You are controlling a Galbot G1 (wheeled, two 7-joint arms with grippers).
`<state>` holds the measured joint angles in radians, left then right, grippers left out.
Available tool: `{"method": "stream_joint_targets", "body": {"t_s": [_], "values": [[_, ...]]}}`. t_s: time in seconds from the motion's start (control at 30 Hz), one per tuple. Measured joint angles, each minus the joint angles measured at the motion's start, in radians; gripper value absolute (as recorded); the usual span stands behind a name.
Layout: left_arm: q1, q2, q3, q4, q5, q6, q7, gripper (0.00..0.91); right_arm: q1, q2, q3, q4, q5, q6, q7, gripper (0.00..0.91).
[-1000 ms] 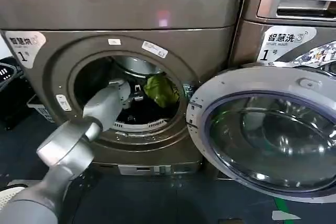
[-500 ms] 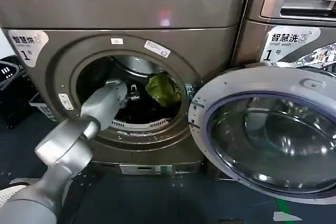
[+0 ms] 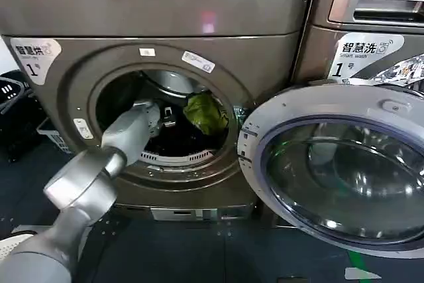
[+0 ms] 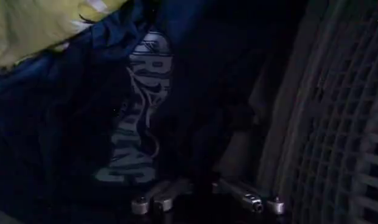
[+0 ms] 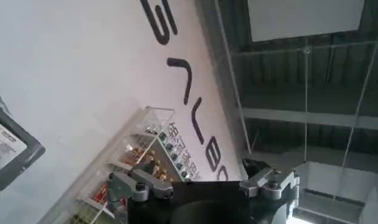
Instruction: Grasp the clothes from the dryer.
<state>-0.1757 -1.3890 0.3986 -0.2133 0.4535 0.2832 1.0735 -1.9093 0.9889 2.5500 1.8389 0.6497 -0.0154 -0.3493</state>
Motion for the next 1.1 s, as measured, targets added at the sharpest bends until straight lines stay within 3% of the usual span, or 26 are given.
{"method": "stream_joint_targets", "body": {"t_s": [0.63,1.1], "values": [[0.105,0.028,-0.218,-0.2,-0.226,0.009,-0.286,0.0,0.009,0.007,-0.014,0.003,-0.005,0.002,0.0,0.907],[0.275,0.016,-0.405,-0.394,-0.473,-0.096,-0.715,0.0,0.024,-0.002,-0.031,0.004,-0.01,0.004,0.001,0.907]]}}
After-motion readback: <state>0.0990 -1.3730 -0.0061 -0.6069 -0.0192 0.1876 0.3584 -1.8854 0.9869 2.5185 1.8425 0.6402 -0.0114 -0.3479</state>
